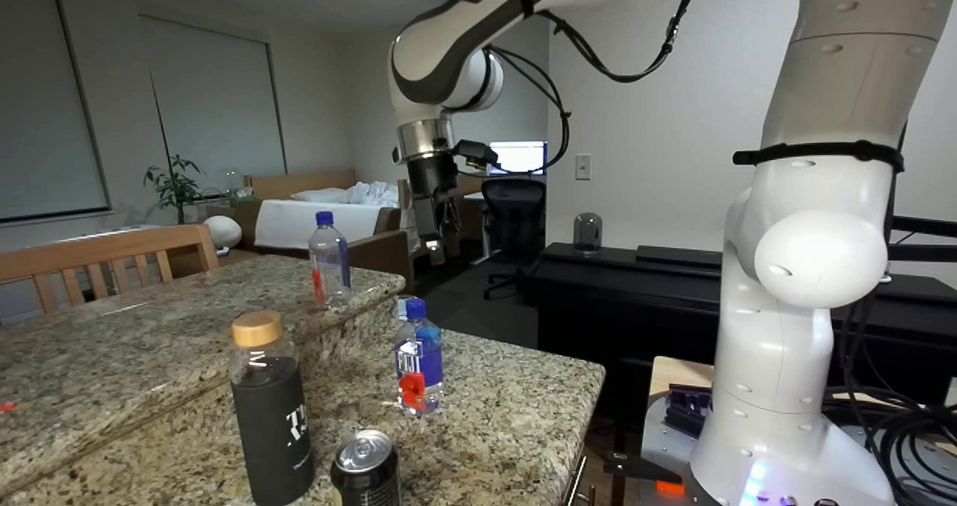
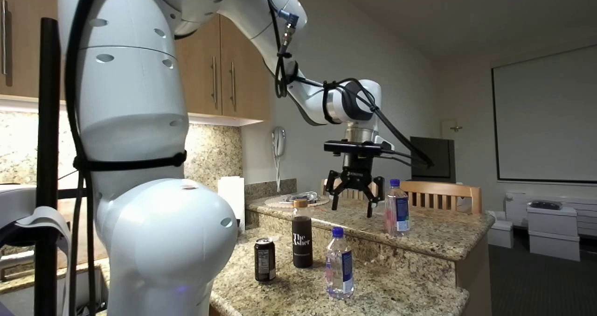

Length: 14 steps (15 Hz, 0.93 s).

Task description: Put the right and left water bottles on the top counter

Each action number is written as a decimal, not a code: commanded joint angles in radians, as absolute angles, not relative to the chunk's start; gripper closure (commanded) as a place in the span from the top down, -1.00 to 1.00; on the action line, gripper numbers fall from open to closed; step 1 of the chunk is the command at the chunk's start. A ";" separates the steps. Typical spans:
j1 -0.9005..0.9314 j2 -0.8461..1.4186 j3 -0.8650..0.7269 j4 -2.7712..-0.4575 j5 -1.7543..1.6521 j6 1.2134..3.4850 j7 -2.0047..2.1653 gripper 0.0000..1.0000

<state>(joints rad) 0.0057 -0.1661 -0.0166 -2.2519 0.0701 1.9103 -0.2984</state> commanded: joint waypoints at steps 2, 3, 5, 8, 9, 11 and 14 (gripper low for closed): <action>0.046 -0.259 -0.008 -2.391 0.105 2.076 -0.337 1.00; 0.056 -0.264 -0.008 -2.404 0.111 2.096 -0.341 1.00; 0.076 -0.271 -0.008 -2.431 0.125 2.140 -0.349 1.00; 0.102 -0.276 -0.007 -2.465 0.151 2.211 -0.367 1.00; 0.109 -0.274 -0.007 -2.470 0.157 2.227 -0.372 1.00; 0.119 -0.265 -0.005 -2.481 0.160 2.262 -0.371 1.00; 0.129 -0.245 -0.006 -2.486 0.161 2.289 -0.372 1.00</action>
<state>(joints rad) 0.1251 -0.2375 -0.0081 -2.4502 0.1311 2.2390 -0.3264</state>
